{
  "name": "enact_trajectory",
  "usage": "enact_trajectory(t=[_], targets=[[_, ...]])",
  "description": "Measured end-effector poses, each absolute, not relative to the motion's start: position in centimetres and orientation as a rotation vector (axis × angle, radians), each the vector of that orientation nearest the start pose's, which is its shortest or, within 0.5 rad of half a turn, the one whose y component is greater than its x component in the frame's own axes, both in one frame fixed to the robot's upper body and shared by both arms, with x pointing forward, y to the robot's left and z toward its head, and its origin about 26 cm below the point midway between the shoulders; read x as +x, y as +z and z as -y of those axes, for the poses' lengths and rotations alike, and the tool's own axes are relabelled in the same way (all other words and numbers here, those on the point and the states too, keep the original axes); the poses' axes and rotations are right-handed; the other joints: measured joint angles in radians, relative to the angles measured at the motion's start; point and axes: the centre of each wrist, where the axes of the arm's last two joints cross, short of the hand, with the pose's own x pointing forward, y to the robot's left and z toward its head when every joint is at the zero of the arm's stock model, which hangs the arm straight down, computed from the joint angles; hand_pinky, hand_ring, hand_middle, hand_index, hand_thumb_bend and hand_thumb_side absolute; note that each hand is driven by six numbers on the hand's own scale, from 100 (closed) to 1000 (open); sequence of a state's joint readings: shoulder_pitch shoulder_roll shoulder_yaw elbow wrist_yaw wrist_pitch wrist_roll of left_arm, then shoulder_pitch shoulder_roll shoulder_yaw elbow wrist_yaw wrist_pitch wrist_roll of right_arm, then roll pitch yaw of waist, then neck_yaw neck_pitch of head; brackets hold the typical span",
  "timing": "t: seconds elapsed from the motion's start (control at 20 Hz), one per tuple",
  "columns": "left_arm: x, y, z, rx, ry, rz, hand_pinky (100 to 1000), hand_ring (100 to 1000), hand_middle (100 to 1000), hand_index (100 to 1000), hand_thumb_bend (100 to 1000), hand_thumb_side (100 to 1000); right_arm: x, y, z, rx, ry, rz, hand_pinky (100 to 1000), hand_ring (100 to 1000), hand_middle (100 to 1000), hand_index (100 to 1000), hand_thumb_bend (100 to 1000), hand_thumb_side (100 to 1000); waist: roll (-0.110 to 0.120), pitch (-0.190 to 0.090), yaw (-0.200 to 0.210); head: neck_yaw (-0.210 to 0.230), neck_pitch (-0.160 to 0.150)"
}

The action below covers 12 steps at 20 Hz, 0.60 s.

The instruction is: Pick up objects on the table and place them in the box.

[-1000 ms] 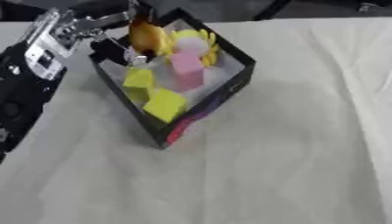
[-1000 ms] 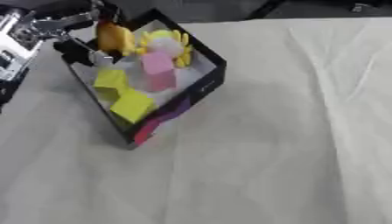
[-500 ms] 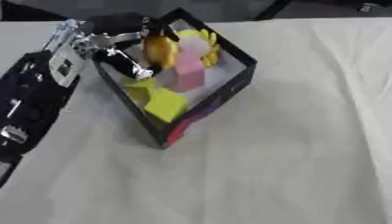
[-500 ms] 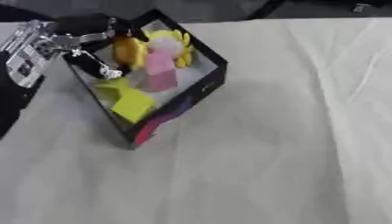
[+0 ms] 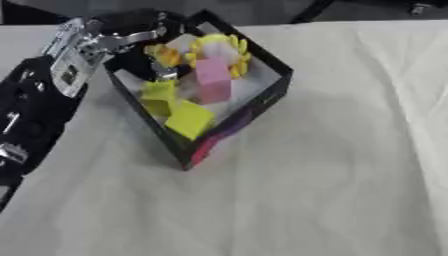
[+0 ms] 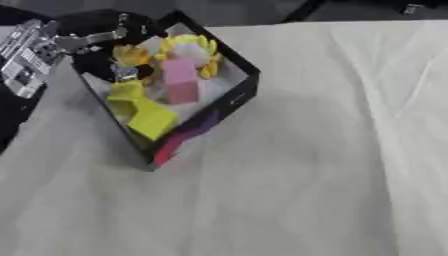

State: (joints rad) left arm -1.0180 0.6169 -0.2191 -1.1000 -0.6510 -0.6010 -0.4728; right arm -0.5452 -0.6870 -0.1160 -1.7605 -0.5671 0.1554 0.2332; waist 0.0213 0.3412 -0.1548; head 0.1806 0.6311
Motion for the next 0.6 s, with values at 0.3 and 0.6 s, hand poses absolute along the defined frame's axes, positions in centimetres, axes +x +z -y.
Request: enact_trajectory(t=[0.3,0.6], targets=[[45.4,28.6,-29.8,-0.974,2.437,-2.484,916,905,805,895,100,251,33.7,29.1,34.4,0.165,0.491,2.113,980,733,640,825,100,528,0.001,-0.006,0.005,-0.004,0.001],[41.4,28.8,-30.5,-0.63,2.051,-2.975,900,878,845,902,100,461,33.5,28.6,34.8,0.151,0.475,2.096,980,733,640,825,100,526,0.006,-0.021,0.041,-0.029,0.022]])
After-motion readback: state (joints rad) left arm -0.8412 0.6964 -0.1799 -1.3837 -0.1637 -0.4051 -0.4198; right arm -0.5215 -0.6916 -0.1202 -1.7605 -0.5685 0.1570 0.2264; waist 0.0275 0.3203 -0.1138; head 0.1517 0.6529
